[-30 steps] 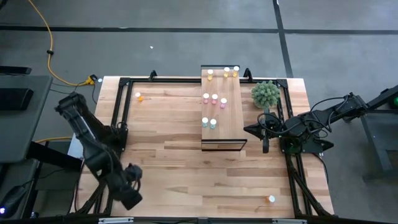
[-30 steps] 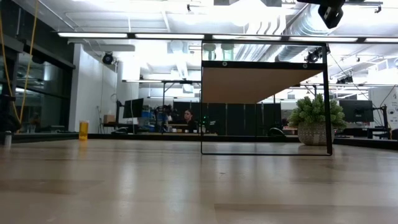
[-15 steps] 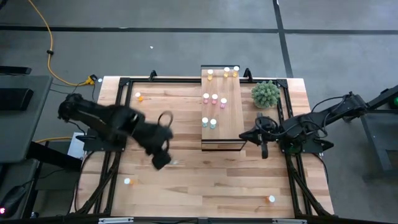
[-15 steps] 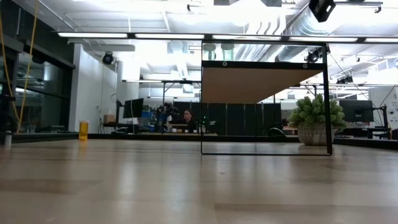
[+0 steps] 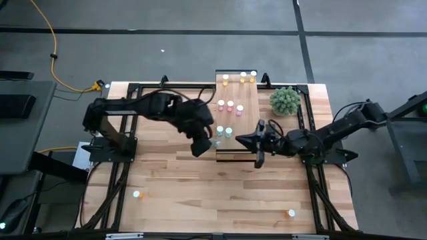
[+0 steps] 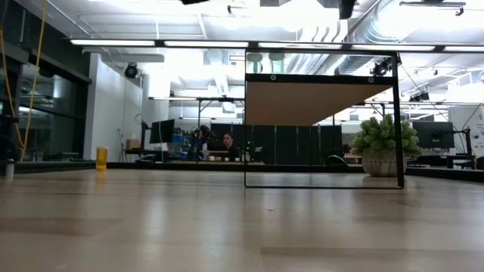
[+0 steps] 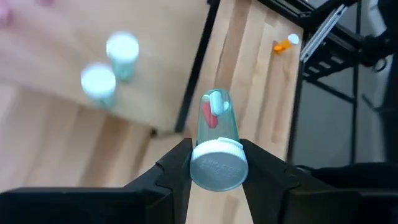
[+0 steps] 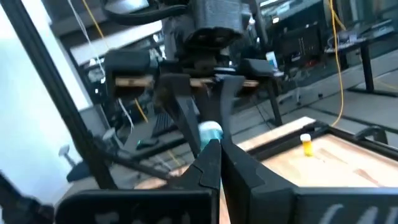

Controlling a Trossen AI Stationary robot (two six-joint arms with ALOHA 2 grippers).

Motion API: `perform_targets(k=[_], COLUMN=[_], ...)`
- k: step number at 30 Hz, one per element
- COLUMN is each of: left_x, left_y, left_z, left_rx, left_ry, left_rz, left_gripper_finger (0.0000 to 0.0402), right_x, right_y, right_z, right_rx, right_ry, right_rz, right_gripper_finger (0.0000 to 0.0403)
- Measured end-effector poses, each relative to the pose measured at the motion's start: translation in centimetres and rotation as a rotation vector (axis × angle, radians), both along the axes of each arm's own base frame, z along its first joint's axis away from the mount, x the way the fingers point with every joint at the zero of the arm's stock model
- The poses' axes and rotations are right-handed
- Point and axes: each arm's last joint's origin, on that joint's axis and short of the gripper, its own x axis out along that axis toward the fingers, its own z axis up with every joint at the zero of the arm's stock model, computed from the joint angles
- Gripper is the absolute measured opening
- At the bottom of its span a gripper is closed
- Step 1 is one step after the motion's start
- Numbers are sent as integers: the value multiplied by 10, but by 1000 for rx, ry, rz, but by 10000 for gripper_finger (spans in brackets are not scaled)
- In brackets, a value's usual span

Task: Pick and place medicine bottles onto shelf by color
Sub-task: Put the blue pill bottle on the shelf aligned with the other blue pill bottles

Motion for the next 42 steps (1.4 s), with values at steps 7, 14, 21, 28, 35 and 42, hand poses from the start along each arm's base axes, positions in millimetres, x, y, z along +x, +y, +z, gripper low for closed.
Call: perform_targets(k=[7, 14, 21, 28, 35, 42], left_x=[17, 21, 26, 29, 31, 34], left_y=[20, 32, 34, 34, 31, 30], left_z=[5, 12, 17, 20, 23, 28], left_rx=[126, 169, 197, 233, 269, 293], left_ry=[-119, -212, -279, -304, -333, -384], left_rz=[-95, -87, -42, 50, 74, 86], left_gripper_finger=[112, 112, 113, 113, 113, 113], right_x=[19, 27, 29, 29, 18, 0], right_y=[-12, -24, -29, -32, -34, -39], right_z=[-8, -3, 1, 2, 12, 20], right_rx=[71, 101, 86, 78, 2, -5], right_ry=[-84, -106, -101, -98, -81, -5], right_rz=[-77, -143, -124, -145, -152, -164], right_gripper_finger=[0, 0, 0, 0, 0, 0])
